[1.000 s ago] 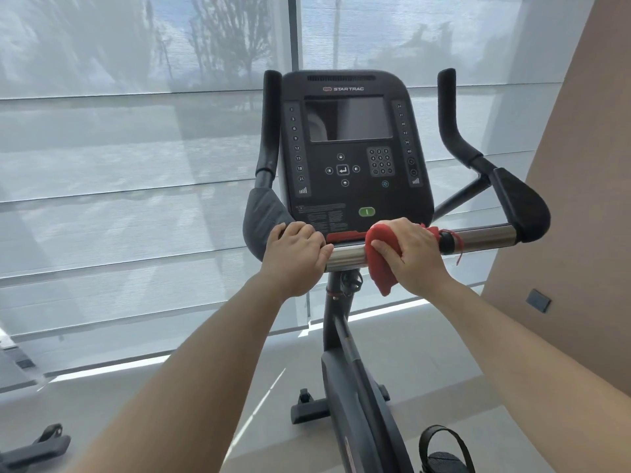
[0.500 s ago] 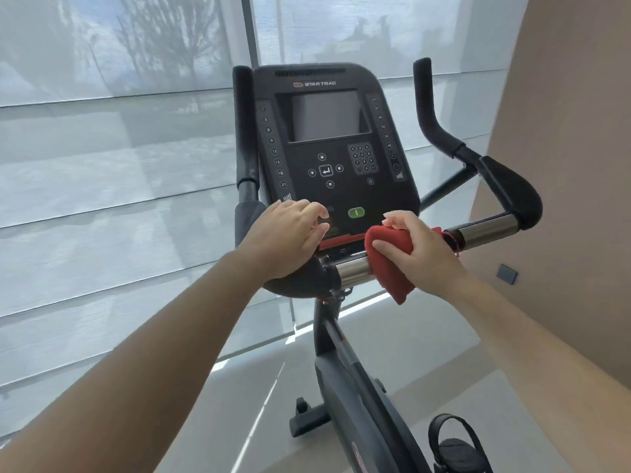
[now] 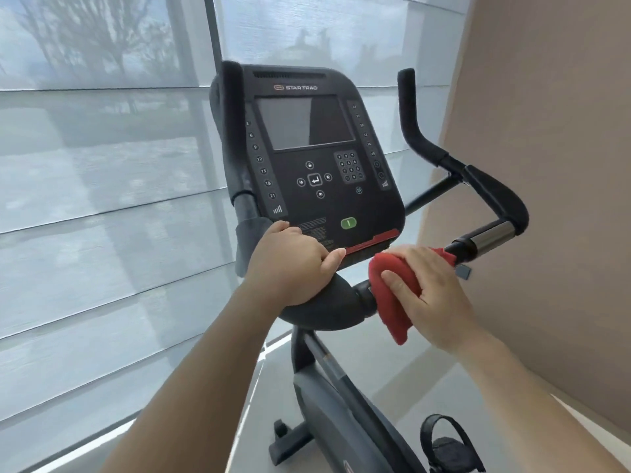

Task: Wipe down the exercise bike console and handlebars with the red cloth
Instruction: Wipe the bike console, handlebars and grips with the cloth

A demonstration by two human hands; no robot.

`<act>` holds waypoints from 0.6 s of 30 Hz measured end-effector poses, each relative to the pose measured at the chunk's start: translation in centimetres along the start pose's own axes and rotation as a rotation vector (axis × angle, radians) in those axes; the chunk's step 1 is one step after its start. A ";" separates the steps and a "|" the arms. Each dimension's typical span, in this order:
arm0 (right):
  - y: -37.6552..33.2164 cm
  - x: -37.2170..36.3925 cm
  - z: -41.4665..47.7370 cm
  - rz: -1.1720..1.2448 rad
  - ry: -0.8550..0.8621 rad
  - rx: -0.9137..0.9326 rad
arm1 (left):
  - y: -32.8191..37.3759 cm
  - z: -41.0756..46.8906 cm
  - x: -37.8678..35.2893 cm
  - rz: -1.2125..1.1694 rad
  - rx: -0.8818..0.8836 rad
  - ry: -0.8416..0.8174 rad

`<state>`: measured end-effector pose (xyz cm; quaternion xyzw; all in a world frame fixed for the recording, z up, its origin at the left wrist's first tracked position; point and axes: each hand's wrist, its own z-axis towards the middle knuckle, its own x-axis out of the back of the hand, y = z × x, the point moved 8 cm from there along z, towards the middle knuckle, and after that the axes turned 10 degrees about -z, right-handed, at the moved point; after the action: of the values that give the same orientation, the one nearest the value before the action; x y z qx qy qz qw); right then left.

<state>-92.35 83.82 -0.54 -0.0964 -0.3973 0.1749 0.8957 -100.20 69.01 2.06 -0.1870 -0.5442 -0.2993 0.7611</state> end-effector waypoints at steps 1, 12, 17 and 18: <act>-0.5 -0.2 -0.5 -0.005 0.011 -0.024 | 0.1 -0.1 -0.1 -0.001 -0.004 0.011; -1.9 -0.8 -1.7 0.012 0.132 -0.295 | 0.4 -0.3 0.3 -0.008 -0.089 0.106; -4.2 -1.7 -2.3 -0.021 0.110 -0.193 | 0.2 -0.4 0.7 -0.044 -0.100 0.152; -3.7 -1.6 -2.3 -0.026 0.113 -0.187 | 0.2 -0.3 0.6 -0.047 -0.093 0.155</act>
<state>-90.76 79.75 -1.99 -0.1842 -0.3619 0.1194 0.9060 -99.69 68.78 2.53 -0.1856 -0.4733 -0.3554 0.7844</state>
